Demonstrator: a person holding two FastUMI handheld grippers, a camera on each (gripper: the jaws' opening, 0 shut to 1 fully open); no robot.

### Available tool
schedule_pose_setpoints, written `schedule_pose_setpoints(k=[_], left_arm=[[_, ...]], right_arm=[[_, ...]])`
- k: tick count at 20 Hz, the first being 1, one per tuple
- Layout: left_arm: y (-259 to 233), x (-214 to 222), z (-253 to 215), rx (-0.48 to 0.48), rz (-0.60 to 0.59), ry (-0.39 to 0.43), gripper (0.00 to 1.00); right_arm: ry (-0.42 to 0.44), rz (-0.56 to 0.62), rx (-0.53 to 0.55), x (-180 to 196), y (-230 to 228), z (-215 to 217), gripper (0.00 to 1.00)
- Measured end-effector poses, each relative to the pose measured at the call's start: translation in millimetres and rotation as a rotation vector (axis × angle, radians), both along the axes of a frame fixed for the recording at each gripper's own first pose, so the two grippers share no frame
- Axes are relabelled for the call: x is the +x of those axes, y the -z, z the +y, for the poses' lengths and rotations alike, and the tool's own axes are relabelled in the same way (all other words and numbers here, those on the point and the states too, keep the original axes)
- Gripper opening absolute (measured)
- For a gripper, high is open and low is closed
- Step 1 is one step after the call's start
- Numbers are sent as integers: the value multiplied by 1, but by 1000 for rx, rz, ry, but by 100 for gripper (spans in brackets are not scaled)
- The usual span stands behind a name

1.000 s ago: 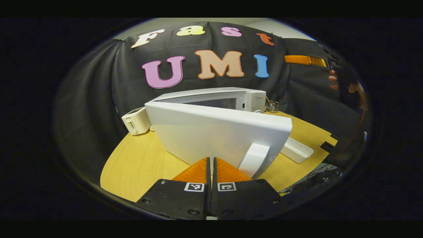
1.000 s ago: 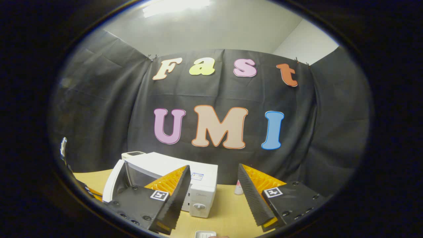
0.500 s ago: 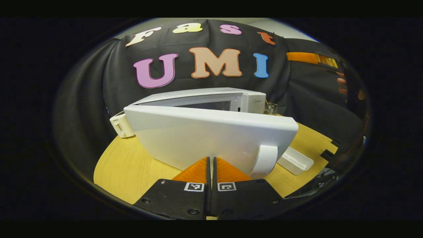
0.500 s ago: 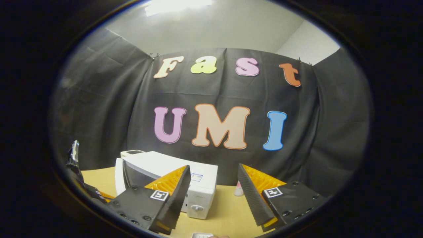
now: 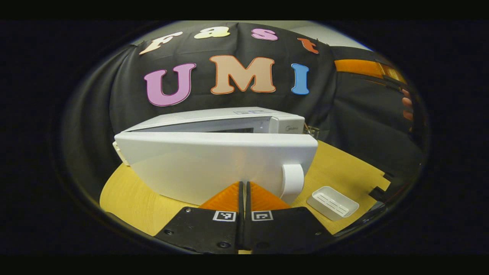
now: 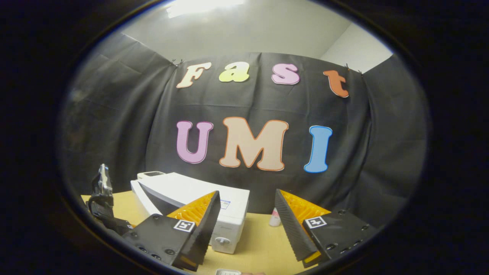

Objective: Open the microwave oven with the left hand, put the food in, and close the microwave oven.

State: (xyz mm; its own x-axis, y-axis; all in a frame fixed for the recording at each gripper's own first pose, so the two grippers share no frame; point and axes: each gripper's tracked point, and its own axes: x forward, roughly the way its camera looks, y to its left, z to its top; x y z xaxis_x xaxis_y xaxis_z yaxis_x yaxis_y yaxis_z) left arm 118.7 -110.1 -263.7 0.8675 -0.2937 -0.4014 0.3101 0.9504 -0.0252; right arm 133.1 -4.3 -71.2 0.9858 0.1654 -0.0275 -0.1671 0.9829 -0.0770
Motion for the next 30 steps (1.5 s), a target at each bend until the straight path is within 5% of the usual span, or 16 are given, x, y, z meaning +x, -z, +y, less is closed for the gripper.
schedule_pose_setpoints(k=[2,3,4,16,17,30], left_arm=[[3,11,-3,6,-2,-7,0],[3,16,-5,5,-4,-9,0],[3,21,-8,6,-8,-11,0],[4,73,-18,3,-15,-66,0],[4,75,-19,0,-13,-70,1],[8,82,-25,-15,-11,-113,2]], right_arm=[[1,1,2,0,0,-4,78],[2,1,2,2,-2,-5,88],[3,3,2,3,-1,-7,78],[-13,35,-19,10,10,-16,78],[-16,37,-22,11,10,-16,88],[-24,51,-22,17,16,-20,78]])
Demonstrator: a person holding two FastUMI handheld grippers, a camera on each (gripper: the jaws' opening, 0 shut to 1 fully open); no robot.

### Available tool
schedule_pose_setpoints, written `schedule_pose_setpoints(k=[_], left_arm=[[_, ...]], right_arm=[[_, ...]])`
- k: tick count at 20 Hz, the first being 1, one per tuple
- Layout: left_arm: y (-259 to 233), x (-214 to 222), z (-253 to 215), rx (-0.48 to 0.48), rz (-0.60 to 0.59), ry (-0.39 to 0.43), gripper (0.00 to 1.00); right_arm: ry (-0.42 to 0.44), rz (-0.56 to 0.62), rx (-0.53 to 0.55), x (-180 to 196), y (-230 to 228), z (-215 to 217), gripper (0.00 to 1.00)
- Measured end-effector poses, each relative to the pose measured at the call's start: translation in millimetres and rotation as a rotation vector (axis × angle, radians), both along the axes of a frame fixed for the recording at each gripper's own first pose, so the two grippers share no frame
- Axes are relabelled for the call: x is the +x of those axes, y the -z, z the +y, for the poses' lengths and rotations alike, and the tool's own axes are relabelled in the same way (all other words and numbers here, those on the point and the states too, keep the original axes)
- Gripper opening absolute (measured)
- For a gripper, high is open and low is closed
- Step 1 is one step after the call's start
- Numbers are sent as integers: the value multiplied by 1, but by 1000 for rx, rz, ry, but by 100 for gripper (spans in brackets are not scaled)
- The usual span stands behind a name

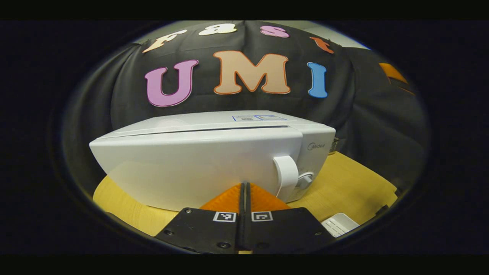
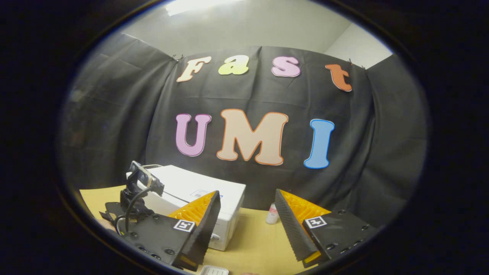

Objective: Open the microwave oven with the left hand, put the food in, and close the microwave oven.

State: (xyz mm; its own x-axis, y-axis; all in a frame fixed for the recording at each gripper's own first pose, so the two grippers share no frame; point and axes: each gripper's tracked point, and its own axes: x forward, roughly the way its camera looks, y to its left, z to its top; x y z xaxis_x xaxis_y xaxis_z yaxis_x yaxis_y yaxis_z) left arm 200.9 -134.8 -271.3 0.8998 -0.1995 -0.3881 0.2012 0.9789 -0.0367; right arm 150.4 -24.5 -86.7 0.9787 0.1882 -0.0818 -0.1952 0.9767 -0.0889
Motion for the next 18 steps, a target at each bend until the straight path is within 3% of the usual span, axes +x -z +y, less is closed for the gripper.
schedule_pose_setpoints(k=[2,3,5,7,8,13,14,18], left_arm=[[-6,11,4,34,-32,-16,0],[0,6,3,37,13,-7,0],[-1,8,0,-14,17,-16,1],[3,5,-2,-5,30,-7,2],[2,6,-1,-1,28,-3,0],[-19,-3,7,18,-2,-11,1],[-31,-7,9,16,-26,-8,1],[-84,-35,21,-15,-92,-42,1]], right_arm=[[-1,2,2,0,0,0,78],[-2,3,2,0,0,1,78],[-1,2,-1,0,0,1,78],[-6,6,2,0,1,4,78],[-7,8,0,1,2,5,88],[-5,9,17,-4,-3,11,88],[-7,5,22,-6,-6,12,78],[-2,-6,24,-15,-13,18,78]])
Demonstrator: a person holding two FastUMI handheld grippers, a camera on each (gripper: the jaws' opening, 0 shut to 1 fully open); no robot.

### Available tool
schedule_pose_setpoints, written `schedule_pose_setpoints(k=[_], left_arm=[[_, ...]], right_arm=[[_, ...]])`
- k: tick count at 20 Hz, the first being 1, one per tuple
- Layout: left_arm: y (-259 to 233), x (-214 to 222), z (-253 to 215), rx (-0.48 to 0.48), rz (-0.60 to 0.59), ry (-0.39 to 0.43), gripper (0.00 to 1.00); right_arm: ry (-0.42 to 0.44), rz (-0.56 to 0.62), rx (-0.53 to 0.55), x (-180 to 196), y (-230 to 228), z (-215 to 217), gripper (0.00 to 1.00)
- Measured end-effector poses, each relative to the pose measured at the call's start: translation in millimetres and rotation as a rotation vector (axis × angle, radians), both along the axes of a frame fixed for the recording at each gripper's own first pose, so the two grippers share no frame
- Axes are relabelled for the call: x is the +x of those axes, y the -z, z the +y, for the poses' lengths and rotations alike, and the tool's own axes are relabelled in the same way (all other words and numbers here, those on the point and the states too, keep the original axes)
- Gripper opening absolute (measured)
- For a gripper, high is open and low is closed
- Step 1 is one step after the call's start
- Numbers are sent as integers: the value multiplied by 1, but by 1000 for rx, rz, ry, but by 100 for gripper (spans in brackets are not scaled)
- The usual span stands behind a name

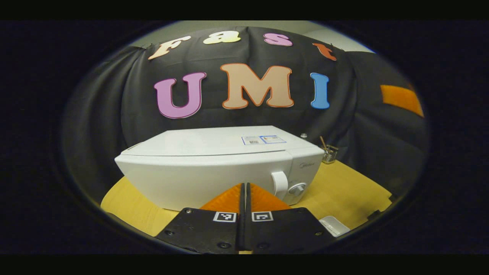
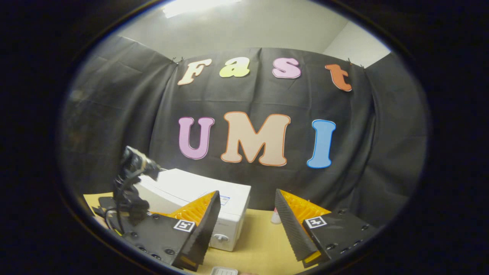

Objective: Open the microwave oven with the left hand, put the food in, and close the microwave oven.

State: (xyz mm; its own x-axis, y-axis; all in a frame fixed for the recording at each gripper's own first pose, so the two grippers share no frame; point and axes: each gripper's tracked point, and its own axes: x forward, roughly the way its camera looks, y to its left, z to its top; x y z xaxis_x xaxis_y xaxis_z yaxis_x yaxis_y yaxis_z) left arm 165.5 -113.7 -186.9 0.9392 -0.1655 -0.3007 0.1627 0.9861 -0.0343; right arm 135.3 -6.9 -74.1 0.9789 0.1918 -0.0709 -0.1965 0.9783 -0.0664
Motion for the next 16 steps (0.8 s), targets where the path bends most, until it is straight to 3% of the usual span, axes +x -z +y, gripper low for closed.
schedule_pose_setpoints(k=[6,11,12,13,16], left_arm=[[-90,-48,30,16,-151,-6,1],[-121,-94,55,-5,-201,-19,0],[-127,-102,61,2,-216,-19,1],[-132,-110,65,10,-228,-21,3],[-153,-128,76,7,-257,-21,1]], right_arm=[[5,-24,20,-26,-13,14,78],[14,-54,27,-54,-29,26,78],[16,-57,27,-59,-31,28,88],[17,-58,26,-65,-34,30,78],[23,-63,20,-80,-39,34,78]])
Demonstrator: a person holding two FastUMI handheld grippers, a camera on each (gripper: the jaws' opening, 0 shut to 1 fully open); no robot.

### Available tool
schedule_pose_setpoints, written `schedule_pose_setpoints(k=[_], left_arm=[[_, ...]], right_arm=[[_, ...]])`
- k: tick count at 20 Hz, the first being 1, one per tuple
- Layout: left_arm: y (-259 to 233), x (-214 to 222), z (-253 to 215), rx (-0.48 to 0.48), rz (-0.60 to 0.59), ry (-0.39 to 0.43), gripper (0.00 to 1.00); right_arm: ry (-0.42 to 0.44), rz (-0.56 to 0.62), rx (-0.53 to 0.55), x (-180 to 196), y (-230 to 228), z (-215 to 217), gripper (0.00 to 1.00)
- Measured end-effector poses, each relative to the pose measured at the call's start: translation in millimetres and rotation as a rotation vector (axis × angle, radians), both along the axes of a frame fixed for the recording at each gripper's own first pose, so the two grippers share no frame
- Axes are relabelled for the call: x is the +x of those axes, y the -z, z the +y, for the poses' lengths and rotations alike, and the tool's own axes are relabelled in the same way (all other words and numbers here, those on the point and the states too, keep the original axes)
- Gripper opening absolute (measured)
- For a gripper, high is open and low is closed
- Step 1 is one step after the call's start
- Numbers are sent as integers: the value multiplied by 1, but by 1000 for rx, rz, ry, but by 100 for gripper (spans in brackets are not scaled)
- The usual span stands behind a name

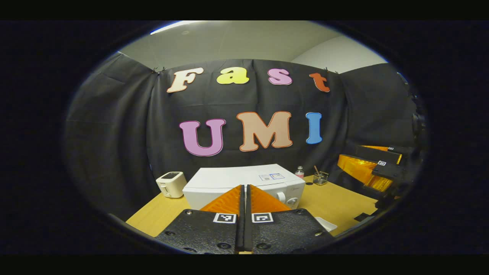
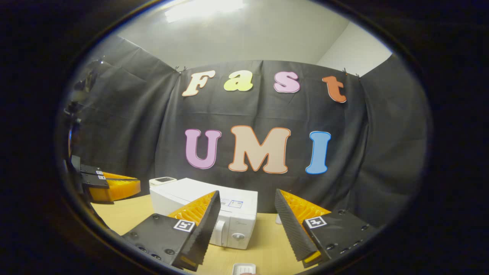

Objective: Open the microwave oven with the left hand, put the food in, and close the microwave oven.

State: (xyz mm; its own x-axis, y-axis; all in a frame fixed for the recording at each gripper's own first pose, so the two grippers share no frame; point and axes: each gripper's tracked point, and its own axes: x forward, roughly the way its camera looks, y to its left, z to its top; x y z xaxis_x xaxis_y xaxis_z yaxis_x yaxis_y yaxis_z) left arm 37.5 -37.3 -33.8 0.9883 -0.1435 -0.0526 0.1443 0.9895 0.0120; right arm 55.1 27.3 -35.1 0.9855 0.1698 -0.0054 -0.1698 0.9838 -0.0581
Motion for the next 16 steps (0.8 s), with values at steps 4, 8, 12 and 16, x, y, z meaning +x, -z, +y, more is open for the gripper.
schedule_pose_setpoints(k=[4,8,12,16], left_arm=[[-18,-17,10,30,-50,0,51],[-14,-32,12,13,-45,-8,96],[-11,-39,16,10,-24,-8,94],[-18,-42,20,26,-50,-21,95]], right_arm=[[7,-4,-1,-13,-7,8,78],[12,-7,7,-20,-12,14,88],[15,-9,6,-27,-13,16,88],[12,-5,12,-31,-12,15,78]])
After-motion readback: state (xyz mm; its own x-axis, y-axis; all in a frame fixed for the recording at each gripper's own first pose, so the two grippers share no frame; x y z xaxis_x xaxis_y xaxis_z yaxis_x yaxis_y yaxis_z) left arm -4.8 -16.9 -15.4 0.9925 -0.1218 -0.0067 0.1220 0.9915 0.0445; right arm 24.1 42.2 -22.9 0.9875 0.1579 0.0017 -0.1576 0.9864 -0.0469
